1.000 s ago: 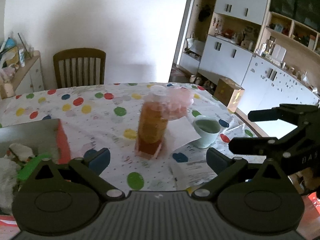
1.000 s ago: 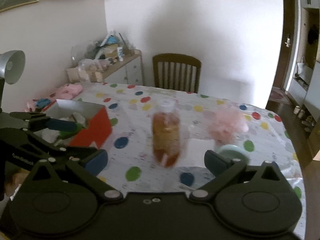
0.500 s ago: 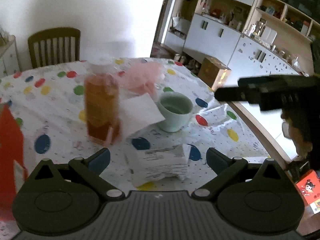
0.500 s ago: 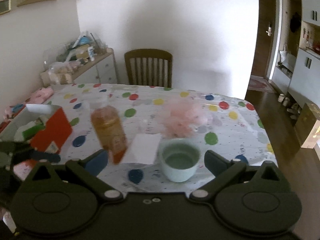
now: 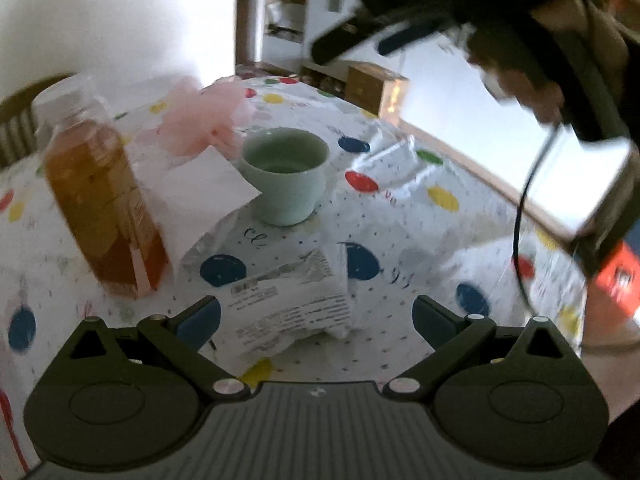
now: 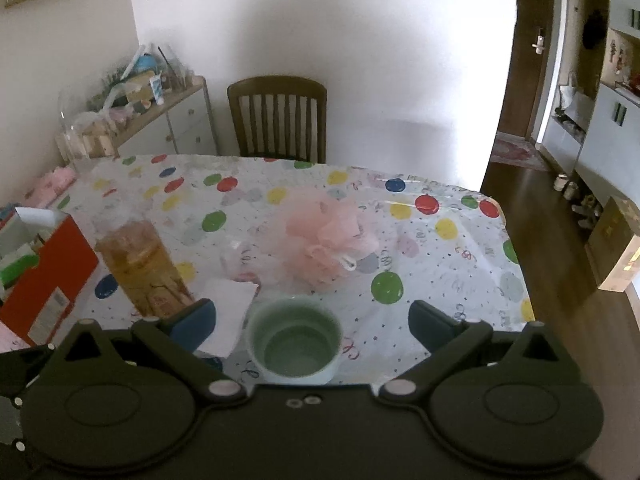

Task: Organize soft objects
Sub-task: 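Grasp the pink mesh bath puff with the right gripper and lift it, then carry the pink bath puff with the right gripper over the cardboard box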

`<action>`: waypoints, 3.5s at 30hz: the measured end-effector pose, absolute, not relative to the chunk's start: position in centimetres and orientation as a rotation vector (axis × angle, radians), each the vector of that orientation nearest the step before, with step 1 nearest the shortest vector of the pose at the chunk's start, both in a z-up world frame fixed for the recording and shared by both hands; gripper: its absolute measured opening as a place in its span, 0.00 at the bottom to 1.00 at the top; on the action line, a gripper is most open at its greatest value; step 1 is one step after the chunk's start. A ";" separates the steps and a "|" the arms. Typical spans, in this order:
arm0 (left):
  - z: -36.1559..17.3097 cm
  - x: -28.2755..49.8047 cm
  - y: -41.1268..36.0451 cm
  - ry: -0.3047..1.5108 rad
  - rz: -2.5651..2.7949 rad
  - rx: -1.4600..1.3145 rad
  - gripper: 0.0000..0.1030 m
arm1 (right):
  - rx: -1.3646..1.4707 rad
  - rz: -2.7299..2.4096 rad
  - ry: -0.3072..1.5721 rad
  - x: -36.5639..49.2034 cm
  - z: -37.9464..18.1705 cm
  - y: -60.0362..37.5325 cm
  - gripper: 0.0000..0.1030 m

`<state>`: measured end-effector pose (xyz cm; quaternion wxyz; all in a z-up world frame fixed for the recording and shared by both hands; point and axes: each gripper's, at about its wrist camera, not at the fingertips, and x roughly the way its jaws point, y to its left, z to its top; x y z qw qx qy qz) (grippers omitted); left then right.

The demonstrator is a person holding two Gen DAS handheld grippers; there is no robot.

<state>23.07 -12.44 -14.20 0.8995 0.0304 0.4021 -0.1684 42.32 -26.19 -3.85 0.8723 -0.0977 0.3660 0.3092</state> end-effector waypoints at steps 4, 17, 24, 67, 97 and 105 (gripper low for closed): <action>-15.3 24.4 -12.2 0.828 -0.388 0.142 1.00 | -0.203 0.650 0.784 43.9 -4.3 -25.5 1.00; -17.7 26.8 -12.4 0.814 -0.583 0.349 1.00 | -0.184 0.654 0.831 51.0 -6.1 -21.1 0.99; -19.1 28.4 -12.3 0.837 -0.628 0.353 1.00 | -0.258 0.659 0.851 54.8 -8.0 -16.8 0.99; -19.9 30.4 -11.3 0.972 -0.561 0.113 0.74 | -0.316 0.625 0.962 57.9 -13.5 -14.9 0.30; -14.1 23.2 -9.2 0.863 -0.245 0.014 0.74 | -0.170 0.671 0.839 45.8 -2.9 -23.9 0.30; -11.3 21.1 -7.5 0.815 -0.130 -0.058 0.74 | -0.145 0.691 0.848 41.4 -1.5 -24.5 0.30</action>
